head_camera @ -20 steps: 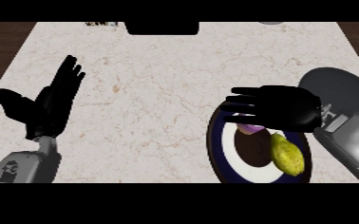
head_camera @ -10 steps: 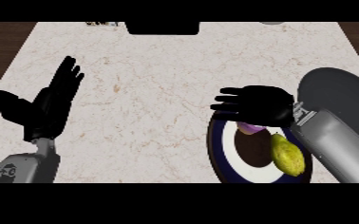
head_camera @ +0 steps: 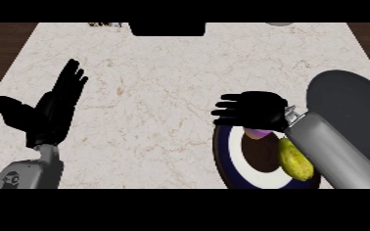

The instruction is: Pick the can from the plate and place it in the pan

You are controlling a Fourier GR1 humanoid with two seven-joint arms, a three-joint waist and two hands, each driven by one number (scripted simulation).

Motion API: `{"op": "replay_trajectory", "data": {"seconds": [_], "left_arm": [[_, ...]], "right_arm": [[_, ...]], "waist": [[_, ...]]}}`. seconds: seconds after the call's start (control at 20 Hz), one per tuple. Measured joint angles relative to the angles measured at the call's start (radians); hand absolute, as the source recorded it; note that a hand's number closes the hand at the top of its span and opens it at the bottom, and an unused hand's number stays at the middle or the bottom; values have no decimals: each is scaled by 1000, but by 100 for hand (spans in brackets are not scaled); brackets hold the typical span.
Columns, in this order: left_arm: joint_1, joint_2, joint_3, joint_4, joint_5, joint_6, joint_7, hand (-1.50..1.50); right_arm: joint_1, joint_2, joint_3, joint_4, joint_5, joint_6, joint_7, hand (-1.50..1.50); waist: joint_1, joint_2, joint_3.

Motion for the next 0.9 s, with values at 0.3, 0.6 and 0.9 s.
{"op": "replay_trajectory", "data": {"seconds": [0.3, 0.6, 0.9], "left_arm": [[-30, 5, 29, 33, 5, -21, 7, 0], [-29, -8, 29, 16, -6, -21, 17, 0], [10, -17, 33, 4, -20, -21, -1, 0]], "right_arm": [[1, 15, 1, 29, 17, -59, -73, 150], [6, 47, -16, 67, 22, -88, -110, 150], [64, 61, -78, 35, -17, -80, -62, 150]], "waist": [[-4, -5, -5], [-3, -7, -7], [-15, -11, -6]]}}
